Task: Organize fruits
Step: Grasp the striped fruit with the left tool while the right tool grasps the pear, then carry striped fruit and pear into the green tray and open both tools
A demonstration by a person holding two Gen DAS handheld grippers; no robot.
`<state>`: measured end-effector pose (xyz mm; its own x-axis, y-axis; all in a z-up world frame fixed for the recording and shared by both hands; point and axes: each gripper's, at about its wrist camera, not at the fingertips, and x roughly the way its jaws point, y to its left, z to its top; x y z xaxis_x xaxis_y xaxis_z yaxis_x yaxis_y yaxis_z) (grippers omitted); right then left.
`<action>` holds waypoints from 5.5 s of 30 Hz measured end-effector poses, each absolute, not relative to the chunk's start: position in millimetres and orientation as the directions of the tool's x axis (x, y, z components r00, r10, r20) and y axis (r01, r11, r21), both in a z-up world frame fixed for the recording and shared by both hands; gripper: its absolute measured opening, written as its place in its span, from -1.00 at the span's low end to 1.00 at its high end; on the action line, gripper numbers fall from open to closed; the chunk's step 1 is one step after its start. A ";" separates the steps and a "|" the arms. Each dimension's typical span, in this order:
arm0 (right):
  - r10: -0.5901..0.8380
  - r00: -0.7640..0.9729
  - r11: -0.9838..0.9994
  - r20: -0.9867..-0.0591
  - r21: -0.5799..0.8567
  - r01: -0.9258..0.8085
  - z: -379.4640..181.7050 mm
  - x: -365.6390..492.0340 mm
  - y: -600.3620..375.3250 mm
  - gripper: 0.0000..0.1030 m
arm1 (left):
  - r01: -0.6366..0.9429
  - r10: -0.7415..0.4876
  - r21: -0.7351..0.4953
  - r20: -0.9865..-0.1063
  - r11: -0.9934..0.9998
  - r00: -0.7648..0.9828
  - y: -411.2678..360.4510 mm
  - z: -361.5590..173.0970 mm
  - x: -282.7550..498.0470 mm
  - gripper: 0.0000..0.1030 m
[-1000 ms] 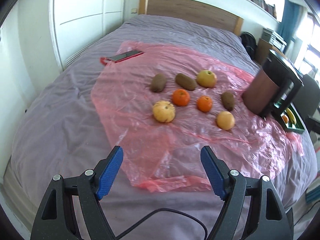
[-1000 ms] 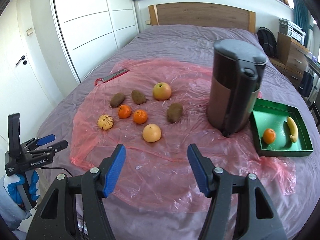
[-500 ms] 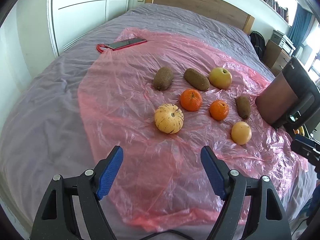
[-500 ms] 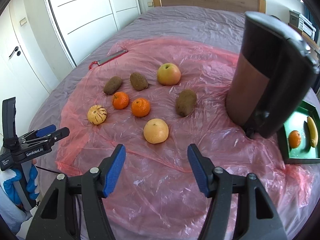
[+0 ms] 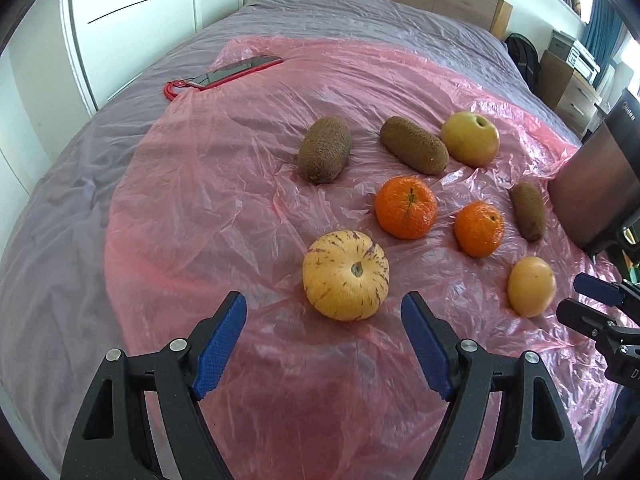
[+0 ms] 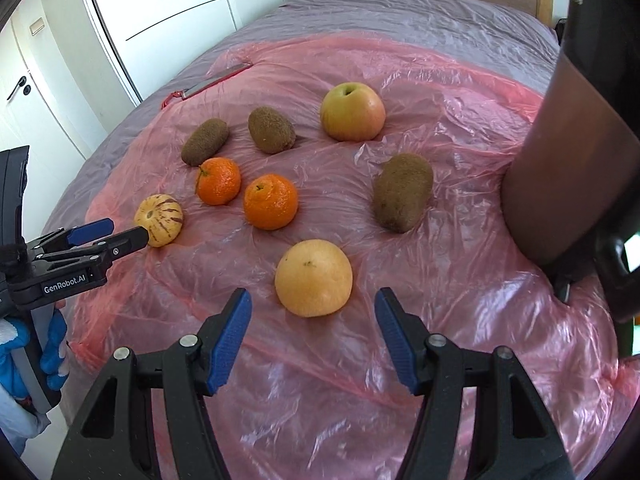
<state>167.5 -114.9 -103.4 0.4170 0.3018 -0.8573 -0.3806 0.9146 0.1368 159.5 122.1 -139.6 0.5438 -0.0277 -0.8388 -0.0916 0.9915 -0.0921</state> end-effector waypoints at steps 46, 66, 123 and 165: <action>0.334 0.399 0.887 -0.854 0.141 -0.440 -125.2 182.0 -108.4 0.06 | -0.030 -0.016 -0.039 -0.833 0.999 0.554 103.1 -144.4 169.5 -0.12; 0.347 0.438 0.906 -0.829 0.175 -0.385 -73.1 120.9 -157.1 0.06 | -0.004 -0.071 -0.091 -0.799 0.996 0.596 81.0 -95.8 107.9 -0.12; 0.042 0.691 0.988 -0.722 0.131 0.076 -31.2 124.7 -518.7 0.05 | 0.617 -0.492 -0.142 -0.749 0.774 0.443 -337.1 -16.7 149.8 -0.12; -0.136 0.584 0.978 -0.800 -0.014 0.209 -112.7 214.2 -617.1 0.10 | 0.485 -0.339 -0.121 -0.855 0.866 0.392 -403.7 -113.2 268.7 -0.11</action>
<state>214.2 -617.1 -112.7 0.5842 -0.1361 -0.8001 0.2089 0.9778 -0.0138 268.7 -403.7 -113.2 0.3924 -0.3393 -0.8549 0.4846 0.8663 -0.1213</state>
